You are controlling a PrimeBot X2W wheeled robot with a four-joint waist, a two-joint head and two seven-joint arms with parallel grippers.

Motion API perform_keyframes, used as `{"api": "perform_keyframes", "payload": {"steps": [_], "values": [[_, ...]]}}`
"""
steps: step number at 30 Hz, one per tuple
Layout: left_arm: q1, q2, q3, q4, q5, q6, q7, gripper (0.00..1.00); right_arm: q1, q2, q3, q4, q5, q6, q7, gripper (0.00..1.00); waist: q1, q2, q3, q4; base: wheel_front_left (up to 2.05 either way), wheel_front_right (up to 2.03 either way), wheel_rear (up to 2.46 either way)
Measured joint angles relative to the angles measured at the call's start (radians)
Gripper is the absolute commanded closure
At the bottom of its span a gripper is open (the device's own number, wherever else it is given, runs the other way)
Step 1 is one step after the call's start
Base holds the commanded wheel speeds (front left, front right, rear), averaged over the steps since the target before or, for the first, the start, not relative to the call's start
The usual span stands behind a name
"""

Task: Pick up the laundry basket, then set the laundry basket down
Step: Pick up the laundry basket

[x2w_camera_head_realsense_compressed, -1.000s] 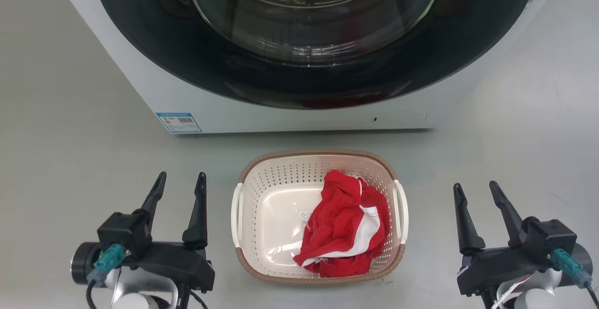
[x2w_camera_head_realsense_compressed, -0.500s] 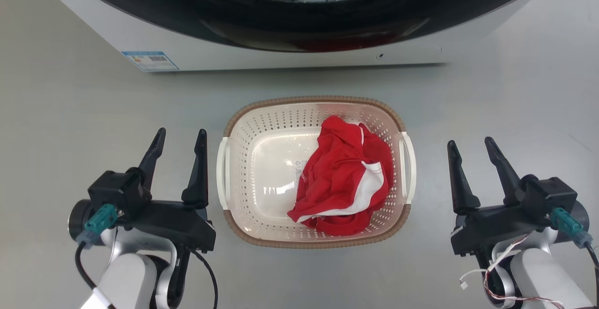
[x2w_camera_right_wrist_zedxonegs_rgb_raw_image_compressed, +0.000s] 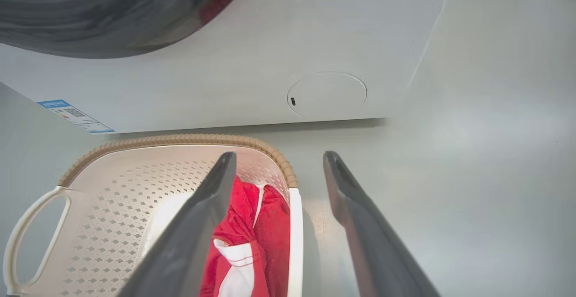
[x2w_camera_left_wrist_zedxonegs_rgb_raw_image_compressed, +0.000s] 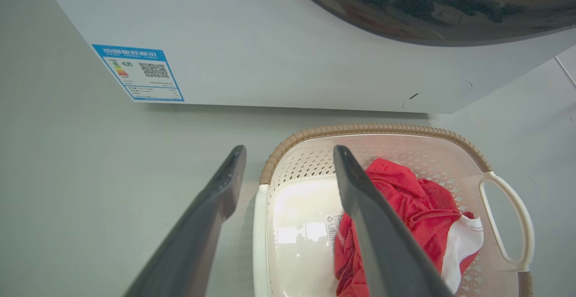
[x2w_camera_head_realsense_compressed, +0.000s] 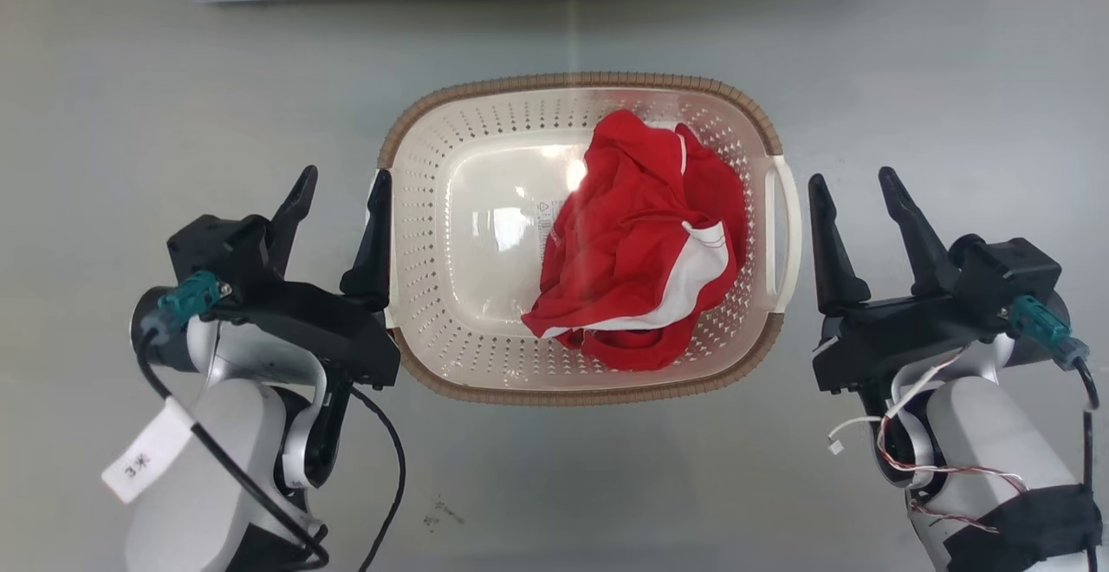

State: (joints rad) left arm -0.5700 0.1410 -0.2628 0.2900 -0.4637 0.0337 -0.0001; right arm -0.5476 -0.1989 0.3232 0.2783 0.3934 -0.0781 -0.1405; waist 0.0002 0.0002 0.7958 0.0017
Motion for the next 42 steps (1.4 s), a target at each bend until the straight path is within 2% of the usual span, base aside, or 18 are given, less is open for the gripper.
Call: {"api": "perform_keyframes", "payload": {"steps": [12, 23, 29, 30, 31, 34, 42], "values": [[-0.098, -0.008, -0.010, 0.229, -0.022, -0.044, 0.053, 0.00, -0.105, 0.047, 0.047, 0.172, -0.014, 0.026, 0.017, 0.00, -0.0001, -0.0001, 0.102, -0.018, 0.00, 0.00, 0.00], [-0.185, -0.009, -0.009, 0.405, -0.032, -0.077, 0.079, 0.00, -0.165, 0.075, 0.061, 0.340, -0.015, 0.044, 0.016, 0.00, -0.0003, -0.0001, 0.132, -0.042, 0.00, 0.00, 0.00], [-0.244, -0.017, 0.006, 0.486, -0.047, -0.079, 0.087, 0.00, -0.220, 0.094, 0.070, 0.408, -0.013, 0.057, 0.016, 0.00, -0.0003, -0.0002, 0.143, -0.046, 0.00, 0.00, 0.00], [-0.253, -0.017, 0.008, 0.497, -0.048, -0.079, 0.087, 0.53, -0.226, 0.095, 0.071, 0.417, -0.013, 0.061, 0.016, 0.65, -0.0003, -0.0002, 0.145, -0.047, 0.00, 0.00, 0.00], [-0.262, -0.018, 0.012, 0.510, -0.051, -0.079, 0.088, 1.00, -0.233, 0.097, 0.072, 0.427, -0.012, 0.062, 0.016, 1.00, -0.0003, -0.0002, 0.147, -0.048, 0.00, 0.00, 0.00], [-0.279, -0.028, 0.016, 0.537, -0.065, -0.092, 0.086, 1.00, -0.250, 0.105, 0.080, 0.454, -0.012, 0.078, 0.007, 1.00, -0.0003, -0.0003, 0.149, -0.048, 0.00, 0.00, 0.00], [-0.294, -0.054, 0.020, 0.623, -0.075, -0.095, 0.063, 1.00, -0.265, 0.123, 0.084, 0.540, -0.006, 0.087, -0.014, 1.00, -0.0002, -0.0002, 0.127, -0.044, 0.00, 0.00, 0.00]]}}
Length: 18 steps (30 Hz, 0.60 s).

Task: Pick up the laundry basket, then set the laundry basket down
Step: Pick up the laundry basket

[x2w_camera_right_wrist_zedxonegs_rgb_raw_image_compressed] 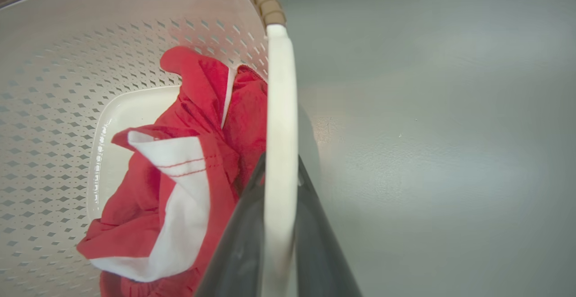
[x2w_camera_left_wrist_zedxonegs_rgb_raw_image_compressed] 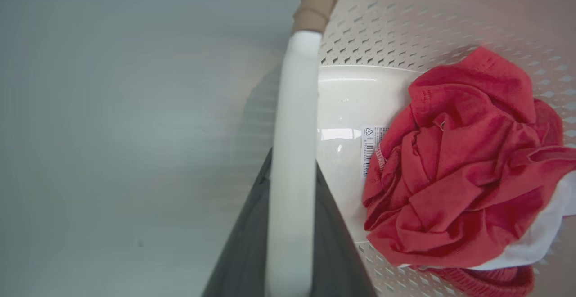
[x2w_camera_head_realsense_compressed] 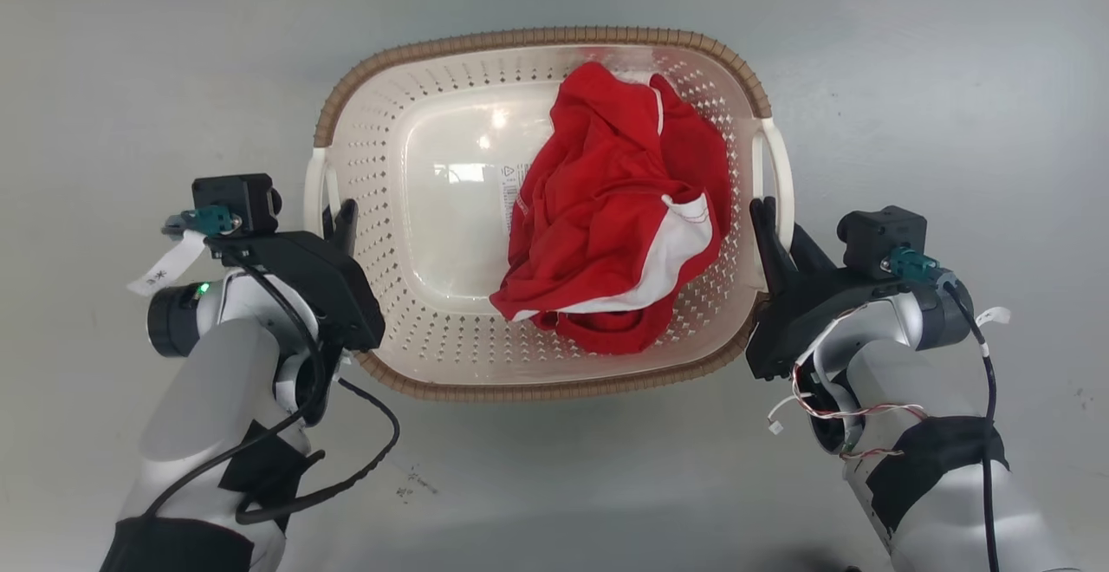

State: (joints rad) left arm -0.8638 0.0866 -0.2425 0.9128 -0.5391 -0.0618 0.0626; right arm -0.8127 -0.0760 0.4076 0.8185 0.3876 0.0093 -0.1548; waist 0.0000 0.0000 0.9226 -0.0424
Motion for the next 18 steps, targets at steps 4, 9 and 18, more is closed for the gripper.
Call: {"api": "perform_keyframes", "payload": {"steps": [4, 9, 18], "values": [[0.005, -0.013, 0.000, 0.050, -0.007, -0.002, -0.013, 1.00, 0.001, 0.008, 0.004, 0.052, 0.002, 0.009, -0.010, 1.00, 0.0000, 0.0000, -0.025, 0.001, 0.00, 0.00, 0.00], [0.012, -0.034, 0.004, 0.101, -0.018, -0.009, -0.034, 1.00, 0.003, 0.013, 0.004, 0.111, 0.009, 0.014, -0.023, 1.00, 0.0000, 0.0000, -0.064, 0.002, 0.00, 0.00, 0.00], [0.048, -0.057, 0.019, 0.188, -0.047, -0.018, -0.057, 1.00, 0.006, 0.030, 0.009, 0.199, 0.018, 0.035, -0.033, 1.00, 0.0000, 0.0000, -0.150, 0.005, 0.00, 0.00, 0.00]]}}
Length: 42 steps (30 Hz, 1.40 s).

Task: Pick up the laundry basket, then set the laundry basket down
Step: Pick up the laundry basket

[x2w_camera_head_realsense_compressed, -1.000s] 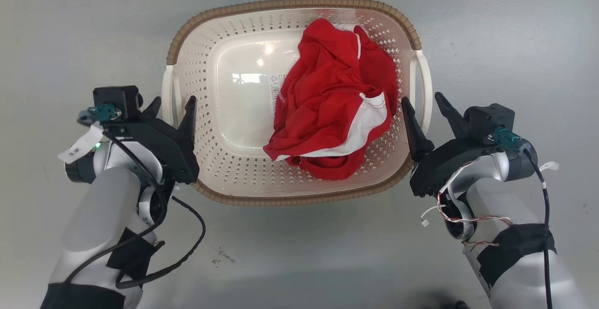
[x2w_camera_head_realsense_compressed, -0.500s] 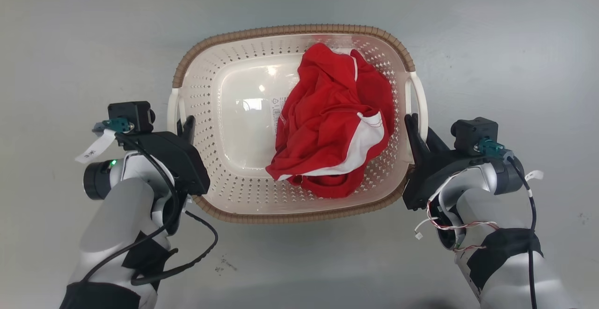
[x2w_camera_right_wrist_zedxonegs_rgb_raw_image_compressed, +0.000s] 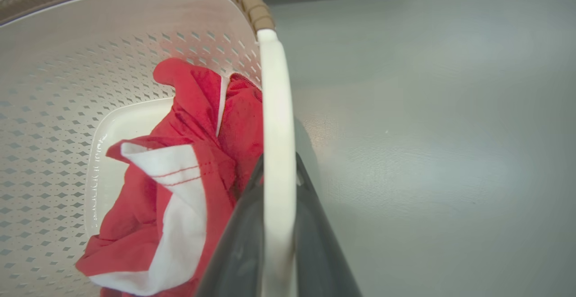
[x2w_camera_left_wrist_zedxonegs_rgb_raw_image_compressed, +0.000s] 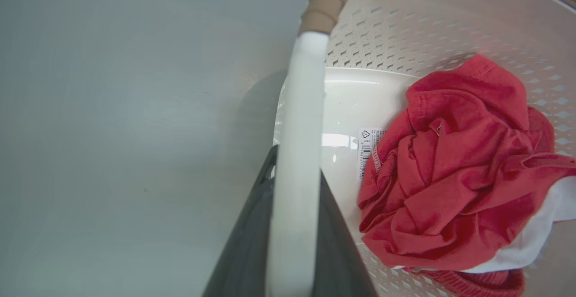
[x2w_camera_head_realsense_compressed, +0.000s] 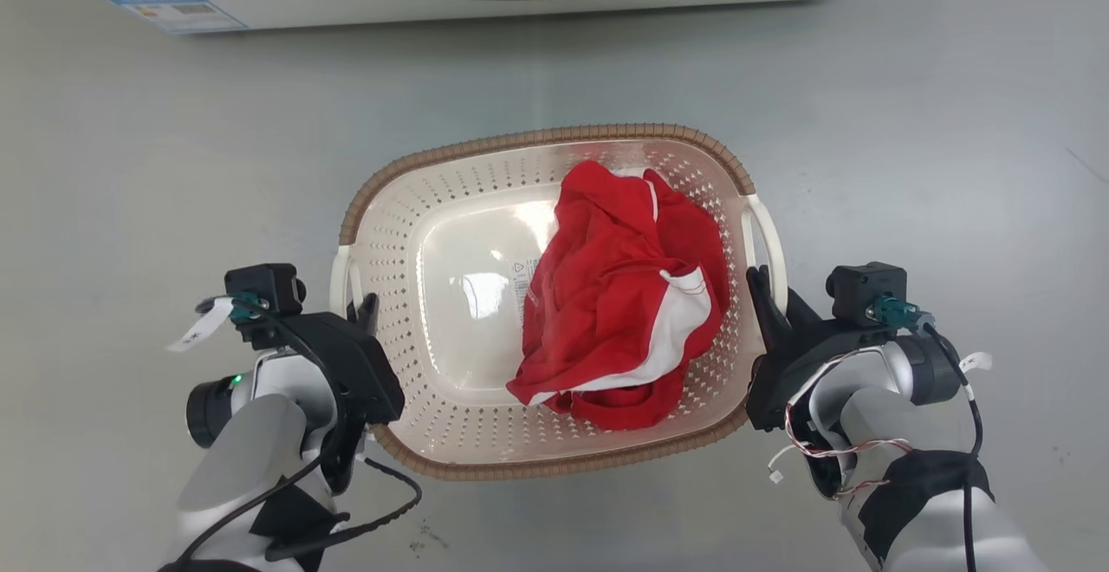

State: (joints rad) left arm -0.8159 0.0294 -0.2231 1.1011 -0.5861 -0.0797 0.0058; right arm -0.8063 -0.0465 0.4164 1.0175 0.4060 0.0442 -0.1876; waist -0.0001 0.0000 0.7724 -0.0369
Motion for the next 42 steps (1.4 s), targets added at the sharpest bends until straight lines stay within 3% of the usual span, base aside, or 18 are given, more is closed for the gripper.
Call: {"api": "perform_keyframes", "payload": {"steps": [18, 42], "values": [[0.047, -0.029, -0.006, 0.132, -0.023, -0.018, -0.006, 1.00, 0.048, 0.018, 0.034, 0.140, 0.019, 0.037, -0.018, 1.00, -0.0001, -0.0001, -0.236, 0.007, 0.00, 0.00, 0.00], [0.180, -0.039, -0.022, 0.186, -0.041, -0.032, 0.116, 1.00, 0.205, 0.032, 0.067, 0.228, 0.062, 0.085, 0.044, 1.00, -0.0001, -0.0002, -0.579, 0.010, 0.00, 0.00, 0.00]]}}
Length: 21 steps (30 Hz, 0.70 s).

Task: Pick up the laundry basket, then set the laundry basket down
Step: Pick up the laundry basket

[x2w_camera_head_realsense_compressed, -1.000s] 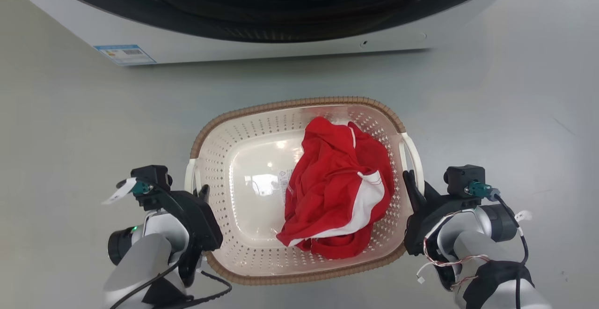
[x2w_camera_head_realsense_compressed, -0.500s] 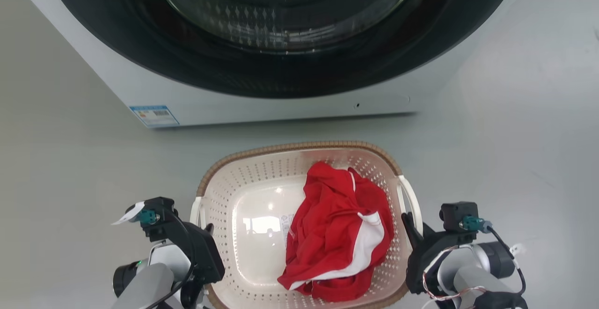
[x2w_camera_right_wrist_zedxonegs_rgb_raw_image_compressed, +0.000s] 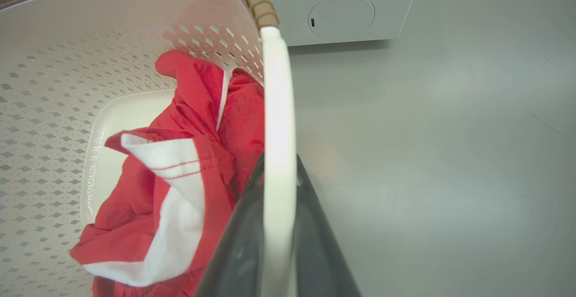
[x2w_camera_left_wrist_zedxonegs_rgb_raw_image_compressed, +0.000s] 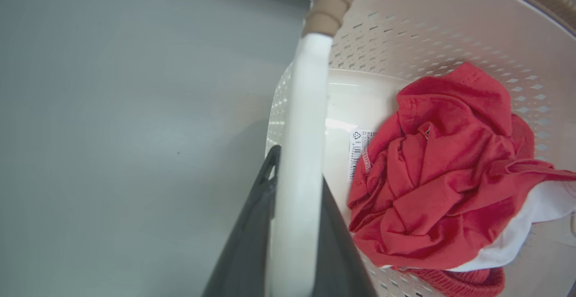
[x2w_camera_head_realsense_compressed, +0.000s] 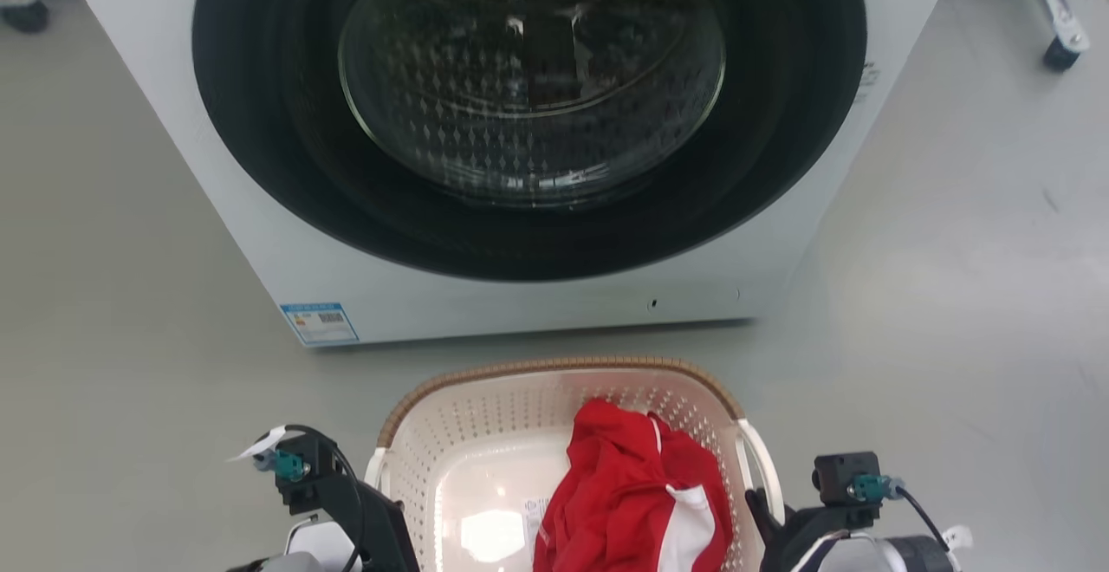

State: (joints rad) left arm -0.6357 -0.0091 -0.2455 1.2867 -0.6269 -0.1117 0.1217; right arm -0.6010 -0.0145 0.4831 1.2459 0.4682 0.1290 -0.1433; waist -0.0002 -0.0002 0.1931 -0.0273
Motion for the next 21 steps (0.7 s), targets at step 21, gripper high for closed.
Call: {"api": "perform_keyframes", "payload": {"steps": [21], "values": [[0.132, 0.001, -0.014, 0.010, -0.042, 0.000, 0.134, 1.00, 0.136, 0.002, 0.044, 0.004, 0.097, 0.009, 0.174, 1.00, 0.0001, 0.0000, -0.204, 0.006, 0.00, 0.00, 0.00]]}}
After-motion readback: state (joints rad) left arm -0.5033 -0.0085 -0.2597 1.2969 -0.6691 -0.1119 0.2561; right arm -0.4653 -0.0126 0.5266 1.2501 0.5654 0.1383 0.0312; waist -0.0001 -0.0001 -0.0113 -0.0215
